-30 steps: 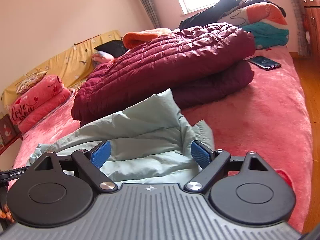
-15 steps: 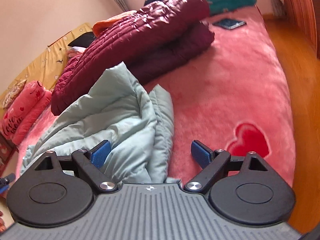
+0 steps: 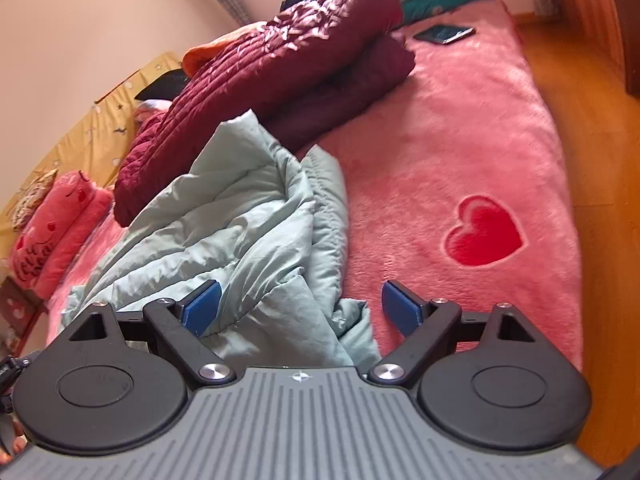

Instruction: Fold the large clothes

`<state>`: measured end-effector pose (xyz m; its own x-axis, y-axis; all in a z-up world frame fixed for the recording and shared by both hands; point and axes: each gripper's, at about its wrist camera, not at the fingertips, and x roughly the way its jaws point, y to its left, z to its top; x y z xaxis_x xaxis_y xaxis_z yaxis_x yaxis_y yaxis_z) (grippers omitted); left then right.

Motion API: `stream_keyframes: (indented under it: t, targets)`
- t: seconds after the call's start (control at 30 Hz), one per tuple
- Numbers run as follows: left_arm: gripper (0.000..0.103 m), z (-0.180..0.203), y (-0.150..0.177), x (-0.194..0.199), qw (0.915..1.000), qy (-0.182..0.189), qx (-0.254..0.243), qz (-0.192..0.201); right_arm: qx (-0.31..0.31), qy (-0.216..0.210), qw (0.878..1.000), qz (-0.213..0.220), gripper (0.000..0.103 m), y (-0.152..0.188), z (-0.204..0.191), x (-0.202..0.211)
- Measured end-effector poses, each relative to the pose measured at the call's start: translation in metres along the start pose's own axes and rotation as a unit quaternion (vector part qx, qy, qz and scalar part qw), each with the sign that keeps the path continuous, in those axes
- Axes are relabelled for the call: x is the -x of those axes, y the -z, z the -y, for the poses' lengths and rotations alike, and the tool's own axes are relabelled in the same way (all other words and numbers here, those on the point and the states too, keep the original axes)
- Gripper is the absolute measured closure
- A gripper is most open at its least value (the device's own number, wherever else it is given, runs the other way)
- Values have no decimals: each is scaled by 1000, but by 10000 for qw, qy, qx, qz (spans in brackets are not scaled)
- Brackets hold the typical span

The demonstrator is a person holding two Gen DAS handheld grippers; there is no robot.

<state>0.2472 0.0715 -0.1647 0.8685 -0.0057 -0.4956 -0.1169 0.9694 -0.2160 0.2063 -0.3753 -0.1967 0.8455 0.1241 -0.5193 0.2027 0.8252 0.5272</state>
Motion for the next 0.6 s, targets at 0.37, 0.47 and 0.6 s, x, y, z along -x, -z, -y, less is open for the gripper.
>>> stream_keyframes:
  t: [0.37,0.47,0.6]
  targets:
    - [10,-47,7,-21,9884,739,1195,-583,803,-215,9945,631,0,18,-87,30]
    - [10,-50,13,-35,9842,840,1242,-939,1208,-463,9899,574,0,30,-125,15]
    - [10,-52,24,-48,9776,974,1340,-1302,1589,-563,9849,401,0,40,-162,-20]
